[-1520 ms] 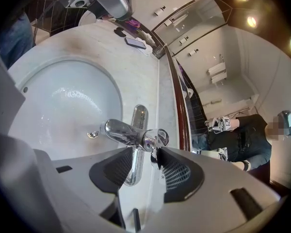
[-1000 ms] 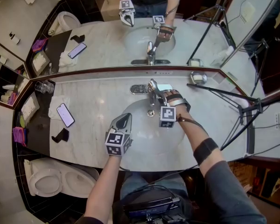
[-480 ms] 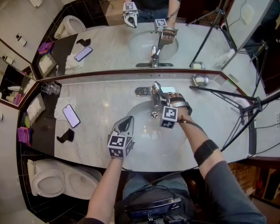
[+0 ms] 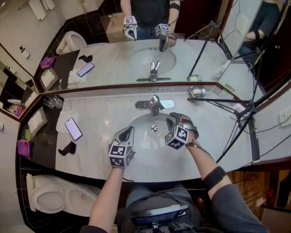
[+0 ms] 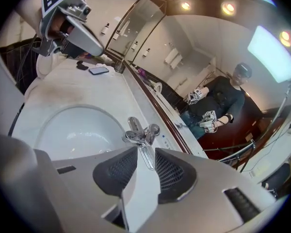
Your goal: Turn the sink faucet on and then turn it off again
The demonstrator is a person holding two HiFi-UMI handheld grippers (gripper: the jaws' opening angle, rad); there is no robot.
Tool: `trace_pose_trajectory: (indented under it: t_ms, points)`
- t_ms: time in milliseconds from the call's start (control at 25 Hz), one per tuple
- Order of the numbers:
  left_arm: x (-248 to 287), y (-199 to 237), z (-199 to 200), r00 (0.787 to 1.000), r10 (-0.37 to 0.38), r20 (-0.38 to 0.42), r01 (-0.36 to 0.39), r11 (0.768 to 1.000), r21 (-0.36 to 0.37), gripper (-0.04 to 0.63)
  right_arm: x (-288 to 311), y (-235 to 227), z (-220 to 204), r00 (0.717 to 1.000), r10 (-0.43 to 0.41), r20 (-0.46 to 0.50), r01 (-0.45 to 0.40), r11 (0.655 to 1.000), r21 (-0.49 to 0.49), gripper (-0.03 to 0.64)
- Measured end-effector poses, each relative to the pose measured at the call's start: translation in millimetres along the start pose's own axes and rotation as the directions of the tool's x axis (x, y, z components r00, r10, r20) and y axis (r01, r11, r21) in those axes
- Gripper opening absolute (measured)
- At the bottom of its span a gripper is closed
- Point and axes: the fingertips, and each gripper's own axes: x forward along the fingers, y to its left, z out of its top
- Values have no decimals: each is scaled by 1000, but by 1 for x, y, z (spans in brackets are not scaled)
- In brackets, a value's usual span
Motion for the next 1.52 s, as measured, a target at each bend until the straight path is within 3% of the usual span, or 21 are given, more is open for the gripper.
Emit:
trace_pose_trajectory:
  t_ms: [200, 400, 640, 960, 1160, 1520]
  points:
    - [-12, -4, 4, 1000, 4, 11, -4, 1000, 11, -12, -33, -6, -7, 999, -36, 31, 31, 992, 125, 80]
    - [-23, -2, 5, 1000, 17, 16, -17, 1000, 16, -12, -63, -15, -17, 995, -73, 74, 48, 954, 295, 34]
    - [-37, 1, 3, 1000, 16, 23, -17, 1000, 11, -12, -100, -21, -30, 982, -113, 149, 10, 829, 559, 18]
    - [-51, 3, -1, 999, 15, 29, -15, 1000, -10, -12, -129, -7, -62, 970, -157, 184, -25, 693, 721, 17]
    - [-56, 3, -7, 1000, 16, 23, -16, 1000, -10, -12, -133, 4, -77, 976, -152, 157, -14, 675, 737, 18]
    - [-52, -3, -9, 1000, 6, 5, -6, 1000, 9, -14, -130, 8, -78, 981, -132, 143, -8, 707, 707, 18]
